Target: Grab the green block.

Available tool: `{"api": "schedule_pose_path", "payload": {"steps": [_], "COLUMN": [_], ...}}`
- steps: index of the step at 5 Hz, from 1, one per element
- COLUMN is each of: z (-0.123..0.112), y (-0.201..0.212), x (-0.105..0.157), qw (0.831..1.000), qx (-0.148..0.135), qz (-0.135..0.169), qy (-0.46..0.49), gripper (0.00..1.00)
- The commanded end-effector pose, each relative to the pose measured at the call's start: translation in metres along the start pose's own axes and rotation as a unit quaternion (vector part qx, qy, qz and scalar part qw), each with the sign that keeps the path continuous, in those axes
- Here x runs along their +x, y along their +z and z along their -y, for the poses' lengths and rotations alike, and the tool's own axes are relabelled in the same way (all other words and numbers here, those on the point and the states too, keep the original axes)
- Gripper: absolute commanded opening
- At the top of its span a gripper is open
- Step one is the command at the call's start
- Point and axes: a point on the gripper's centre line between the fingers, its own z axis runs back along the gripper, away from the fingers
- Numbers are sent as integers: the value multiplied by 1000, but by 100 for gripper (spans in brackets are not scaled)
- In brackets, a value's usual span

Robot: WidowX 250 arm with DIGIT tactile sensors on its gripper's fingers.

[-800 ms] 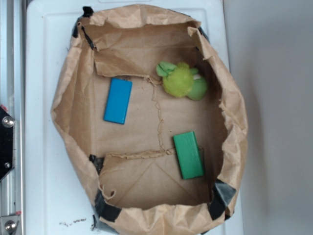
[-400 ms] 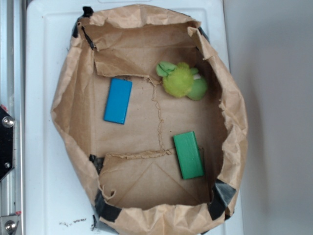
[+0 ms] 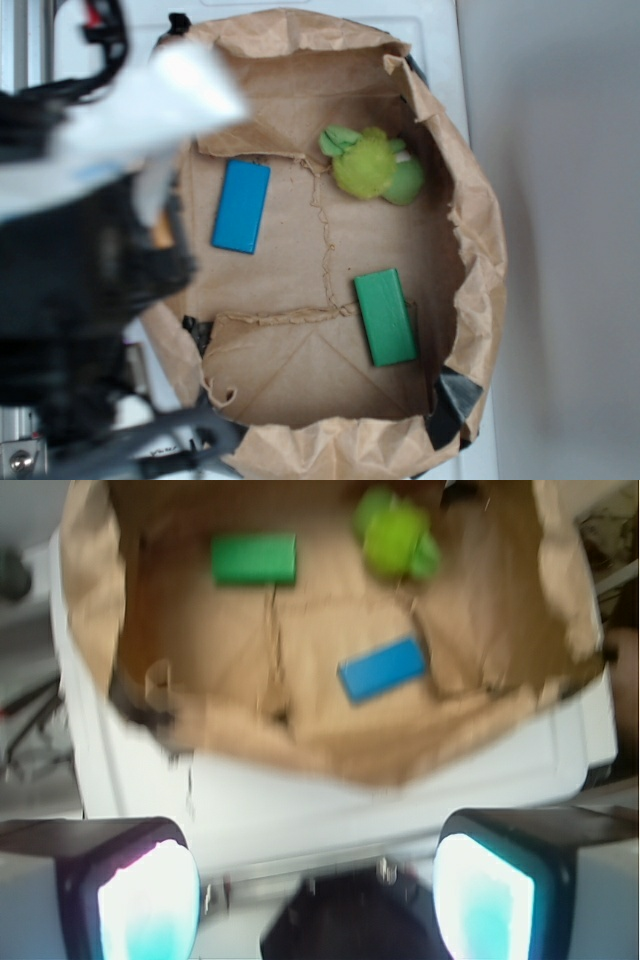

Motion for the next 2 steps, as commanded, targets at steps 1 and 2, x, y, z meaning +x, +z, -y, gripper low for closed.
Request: {"api": "schedule_pose_path", "payload": {"steps": [1, 2], "z": [-3, -12], "y": [-23, -45], "x": [56, 63], "qw": [997, 996], "qx": [34, 41], "qz": [63, 62], "qy": [-30, -40], "gripper": [100, 100]}}
